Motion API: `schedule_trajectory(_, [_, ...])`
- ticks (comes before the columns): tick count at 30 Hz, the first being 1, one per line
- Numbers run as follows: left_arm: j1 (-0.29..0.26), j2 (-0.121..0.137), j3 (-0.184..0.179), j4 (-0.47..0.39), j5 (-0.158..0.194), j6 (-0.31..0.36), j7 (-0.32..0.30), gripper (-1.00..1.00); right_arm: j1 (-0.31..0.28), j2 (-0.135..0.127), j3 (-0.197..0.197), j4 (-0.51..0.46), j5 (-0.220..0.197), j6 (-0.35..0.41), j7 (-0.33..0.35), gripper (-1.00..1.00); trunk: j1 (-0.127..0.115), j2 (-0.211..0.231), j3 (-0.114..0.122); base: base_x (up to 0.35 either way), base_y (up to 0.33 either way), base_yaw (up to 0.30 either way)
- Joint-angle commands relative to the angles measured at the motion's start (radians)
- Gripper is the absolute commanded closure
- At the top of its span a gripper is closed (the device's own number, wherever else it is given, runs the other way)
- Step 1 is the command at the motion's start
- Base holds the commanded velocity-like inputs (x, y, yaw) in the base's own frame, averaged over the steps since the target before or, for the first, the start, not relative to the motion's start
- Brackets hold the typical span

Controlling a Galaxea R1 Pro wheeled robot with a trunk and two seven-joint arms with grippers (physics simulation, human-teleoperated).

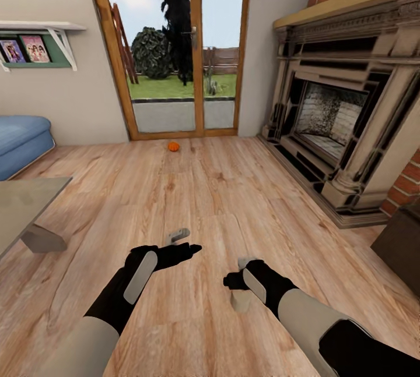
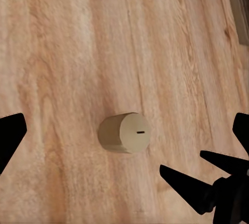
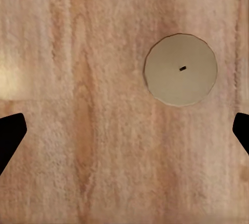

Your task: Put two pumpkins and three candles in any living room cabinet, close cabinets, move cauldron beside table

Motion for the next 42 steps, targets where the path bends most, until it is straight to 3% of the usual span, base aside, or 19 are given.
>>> schedule_trajectory(1, [-0.001, 0.000, -0.001, -0.001, 0.011, 0.003, 0.009, -1.00, -0.001, 0.000, 0.007, -0.002, -0.010, 0.003, -0.008, -1.00, 0.000, -0.001, -0.005, 0.000, 0.000, -0.029])
schedule_trajectory(14, [-0.001, 0.000, -0.001, -0.001, 0.011, 0.003, 0.009, -1.00, 0.000, 0.000, 0.009, -0.002, -0.005, 0.003, -0.008, -1.00, 0.006, -0.004, -0.054, 0.000, 0.000, -0.005])
schedule_trajectory(33, [-0.001, 0.000, -0.001, -0.001, 0.012, 0.003, 0.009, -1.00, 0.000, 0.001, 0.011, -0.002, -0.002, 0.003, -0.007, -1.00, 0.015, -0.008, -0.115, 0.000, 0.000, -0.116])
schedule_trajectory(39, [0.000, 0.000, -0.001, -0.001, 0.012, 0.003, 0.009, -1.00, -0.001, 0.001, 0.012, -0.002, -0.002, 0.003, -0.005, -1.00, 0.015, -0.008, -0.115, 0.000, 0.000, 0.000])
schedule_trajectory(42, [-0.001, 0.000, -0.001, -0.001, 0.012, 0.003, 0.009, -1.00, 0.000, 0.001, 0.012, -0.002, -0.002, 0.003, -0.005, -1.00, 0.016, -0.009, -0.127, 0.000, 0.000, 0.000])
